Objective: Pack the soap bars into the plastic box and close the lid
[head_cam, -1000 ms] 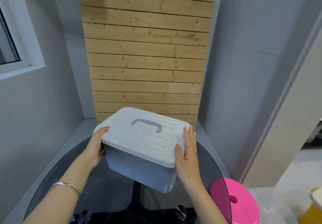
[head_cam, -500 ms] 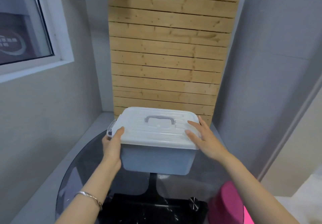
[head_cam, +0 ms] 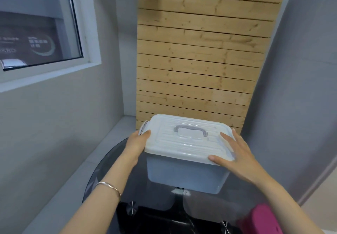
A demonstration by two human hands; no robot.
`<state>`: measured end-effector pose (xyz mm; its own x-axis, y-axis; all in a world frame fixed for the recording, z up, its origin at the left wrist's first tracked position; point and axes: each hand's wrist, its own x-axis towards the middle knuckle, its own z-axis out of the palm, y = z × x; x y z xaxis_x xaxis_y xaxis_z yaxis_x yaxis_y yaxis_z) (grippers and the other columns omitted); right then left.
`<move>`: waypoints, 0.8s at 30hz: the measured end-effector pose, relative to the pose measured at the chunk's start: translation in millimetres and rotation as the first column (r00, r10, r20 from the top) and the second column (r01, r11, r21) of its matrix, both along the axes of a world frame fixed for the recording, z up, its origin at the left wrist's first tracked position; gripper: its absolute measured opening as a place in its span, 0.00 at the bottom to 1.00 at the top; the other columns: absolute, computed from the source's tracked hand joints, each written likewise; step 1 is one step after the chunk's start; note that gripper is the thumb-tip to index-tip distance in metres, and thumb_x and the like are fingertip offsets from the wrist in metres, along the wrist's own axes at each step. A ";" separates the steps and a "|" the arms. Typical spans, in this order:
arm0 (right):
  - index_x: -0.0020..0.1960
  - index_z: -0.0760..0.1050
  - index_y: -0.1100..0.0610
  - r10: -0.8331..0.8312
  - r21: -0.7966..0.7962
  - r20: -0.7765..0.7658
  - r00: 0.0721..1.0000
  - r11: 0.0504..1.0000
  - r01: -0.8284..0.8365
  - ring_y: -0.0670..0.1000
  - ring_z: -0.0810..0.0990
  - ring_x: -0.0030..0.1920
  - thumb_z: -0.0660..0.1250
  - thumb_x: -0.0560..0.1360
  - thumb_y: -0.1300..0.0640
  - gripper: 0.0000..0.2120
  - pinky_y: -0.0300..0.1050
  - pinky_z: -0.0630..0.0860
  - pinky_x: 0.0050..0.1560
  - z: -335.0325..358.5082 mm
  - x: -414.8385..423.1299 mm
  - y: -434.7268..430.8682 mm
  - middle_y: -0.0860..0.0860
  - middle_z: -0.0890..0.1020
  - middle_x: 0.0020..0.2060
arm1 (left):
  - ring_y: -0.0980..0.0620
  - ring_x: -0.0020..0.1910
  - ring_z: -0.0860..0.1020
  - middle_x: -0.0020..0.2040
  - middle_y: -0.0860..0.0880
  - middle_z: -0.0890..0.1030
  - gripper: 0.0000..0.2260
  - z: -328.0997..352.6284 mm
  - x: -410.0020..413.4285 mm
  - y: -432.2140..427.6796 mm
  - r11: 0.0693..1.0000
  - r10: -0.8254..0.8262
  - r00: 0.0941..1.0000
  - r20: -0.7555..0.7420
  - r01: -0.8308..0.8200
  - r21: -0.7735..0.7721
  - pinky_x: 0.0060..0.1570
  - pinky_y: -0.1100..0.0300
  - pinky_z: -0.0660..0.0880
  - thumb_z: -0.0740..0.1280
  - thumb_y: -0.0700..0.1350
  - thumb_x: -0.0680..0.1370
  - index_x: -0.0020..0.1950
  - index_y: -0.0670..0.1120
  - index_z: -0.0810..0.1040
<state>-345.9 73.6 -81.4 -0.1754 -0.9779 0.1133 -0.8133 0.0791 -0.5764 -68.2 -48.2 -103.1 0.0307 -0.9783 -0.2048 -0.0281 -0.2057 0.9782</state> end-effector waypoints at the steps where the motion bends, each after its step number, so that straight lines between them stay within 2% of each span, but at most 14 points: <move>1: 0.74 0.54 0.39 0.000 -0.007 -0.002 1.000 1.000 -0.001 0.45 0.42 0.77 0.57 0.50 0.18 0.56 0.52 0.50 0.75 -0.5 -0.1 -0.3 0.39 0.43 0.77 | 0.45 0.55 0.78 0.58 0.44 0.80 0.17 0.5 -0.2 0.5 1.000 -0.005 0.999 0.035 0.006 -0.020 0.57 0.51 0.74 0.61 0.47 0.78 0.65 0.43 0.73; 4: 0.74 0.54 0.39 0.004 -0.024 -0.010 1.000 1.000 -0.004 0.44 0.42 0.77 0.55 0.49 0.17 0.57 0.50 0.50 0.75 -1.7 0.9 0.0 0.37 0.43 0.76 | 0.45 0.57 0.77 0.59 0.45 0.79 0.18 2.5 1.5 0.8 0.996 -0.049 0.989 0.140 0.058 -0.063 0.60 0.50 0.74 0.58 0.49 0.79 0.67 0.46 0.71; 7: 0.74 0.55 0.40 0.006 -0.020 -0.006 1.000 1.000 -0.006 0.44 0.42 0.77 0.59 0.54 0.22 0.52 0.51 0.50 0.75 1.3 4.3 1.7 0.37 0.44 0.76 | 0.46 0.56 0.78 0.58 0.46 0.79 0.17 3.3 5.3 -0.1 0.986 -0.089 0.968 0.236 0.119 -0.115 0.59 0.48 0.75 0.57 0.50 0.79 0.66 0.47 0.72; 9: 0.74 0.56 0.40 0.004 -0.020 0.008 1.000 1.000 -0.004 0.44 0.41 0.77 0.62 0.55 0.25 0.50 0.50 0.50 0.75 2.4 5.7 2.9 0.37 0.44 0.76 | 0.46 0.53 0.78 0.56 0.46 0.80 0.17 2.8 5.1 -0.4 0.979 -0.101 0.950 0.297 0.148 -0.142 0.53 0.50 0.76 0.56 0.50 0.79 0.65 0.48 0.73; 11: 0.74 0.56 0.40 0.006 -0.023 0.012 1.000 1.000 -0.006 0.44 0.40 0.77 0.62 0.55 0.25 0.50 0.51 0.50 0.75 2.8 6.2 3.6 0.37 0.45 0.76 | 0.47 0.49 0.76 0.53 0.46 0.79 0.17 4.3 4.2 -0.4 0.971 -0.077 0.904 0.420 0.163 -0.172 0.45 0.55 0.72 0.54 0.49 0.80 0.63 0.46 0.74; 13: 0.74 0.56 0.41 0.003 -0.022 0.012 1.000 1.000 -0.002 0.45 0.41 0.77 0.62 0.55 0.25 0.50 0.52 0.49 0.75 2.6 5.2 2.9 0.37 0.45 0.76 | 0.47 0.48 0.75 0.52 0.47 0.79 0.18 5.8 4.3 -0.4 0.969 -0.063 0.867 0.495 0.171 -0.177 0.43 0.56 0.70 0.52 0.50 0.80 0.62 0.44 0.74; 15: 0.74 0.56 0.41 0.002 -0.024 0.008 1.000 1.000 -0.002 0.45 0.41 0.77 0.62 0.55 0.25 0.50 0.52 0.49 0.76 2.4 5.2 2.9 0.38 0.46 0.76 | 0.45 0.53 0.76 0.55 0.46 0.78 0.19 7.7 5.7 1.6 0.969 -0.089 0.833 0.545 0.198 -0.145 0.51 0.53 0.72 0.51 0.52 0.80 0.65 0.45 0.72; 17: 0.74 0.56 0.41 0.004 -0.033 0.004 1.000 0.999 -0.003 0.45 0.41 0.77 0.62 0.55 0.25 0.50 0.53 0.50 0.76 2.3 4.5 2.6 0.38 0.46 0.77 | 0.42 0.62 0.73 0.64 0.43 0.75 0.22 12.3 4.7 3.8 0.966 -0.103 0.733 0.672 0.235 -0.109 0.62 0.50 0.69 0.49 0.53 0.81 0.71 0.45 0.66; 19: 0.74 0.57 0.42 0.006 -0.034 0.007 1.000 0.999 -0.006 0.46 0.42 0.77 0.61 0.55 0.24 0.51 0.53 0.50 0.76 2.1 3.5 1.8 0.39 0.47 0.77 | 0.41 0.69 0.67 0.71 0.42 0.69 0.24 19.5 -2.1 10.0 0.940 0.013 0.629 0.777 0.257 -0.224 0.67 0.49 0.64 0.50 0.53 0.81 0.74 0.43 0.59; 21: 0.74 0.58 0.42 0.009 -0.035 0.021 1.000 0.999 -0.008 0.46 0.43 0.77 0.62 0.54 0.24 0.52 0.53 0.50 0.76 4.0 2.3 1.2 0.39 0.47 0.77 | 0.42 0.71 0.65 0.70 0.43 0.70 0.24 25.5 -15.0 15.5 0.848 0.133 0.626 0.769 0.330 -0.415 0.68 0.48 0.62 0.52 0.55 0.80 0.72 0.44 0.63; 22: 0.74 0.58 0.42 0.009 -0.028 0.040 0.999 1.000 -0.008 0.46 0.43 0.77 0.63 0.55 0.24 0.51 0.53 0.50 0.76 4.6 2.8 1.4 0.39 0.48 0.77 | 0.43 0.72 0.64 0.70 0.45 0.70 0.24 27.4 -21.6 18.5 0.810 0.129 0.613 0.780 0.388 -0.439 0.70 0.49 0.59 0.52 0.56 0.80 0.72 0.46 0.64; 24: 0.74 0.58 0.43 0.005 -0.022 0.048 0.999 1.000 -0.004 0.46 0.43 0.77 0.65 0.57 0.26 0.49 0.53 0.50 0.76 4.9 3.1 1.9 0.39 0.47 0.77 | 0.48 0.73 0.63 0.72 0.49 0.69 0.26 25.9 -32.4 21.6 0.765 0.105 0.516 0.850 0.504 -0.400 0.74 0.50 0.54 0.49 0.61 0.78 0.72 0.50 0.67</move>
<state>-342.8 75.4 -76.4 -0.1765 -0.9761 0.1267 -0.7849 0.0619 -0.6165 -100.6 -26.5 -77.2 -0.3354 -0.8756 0.3477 -0.7954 0.4610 0.3935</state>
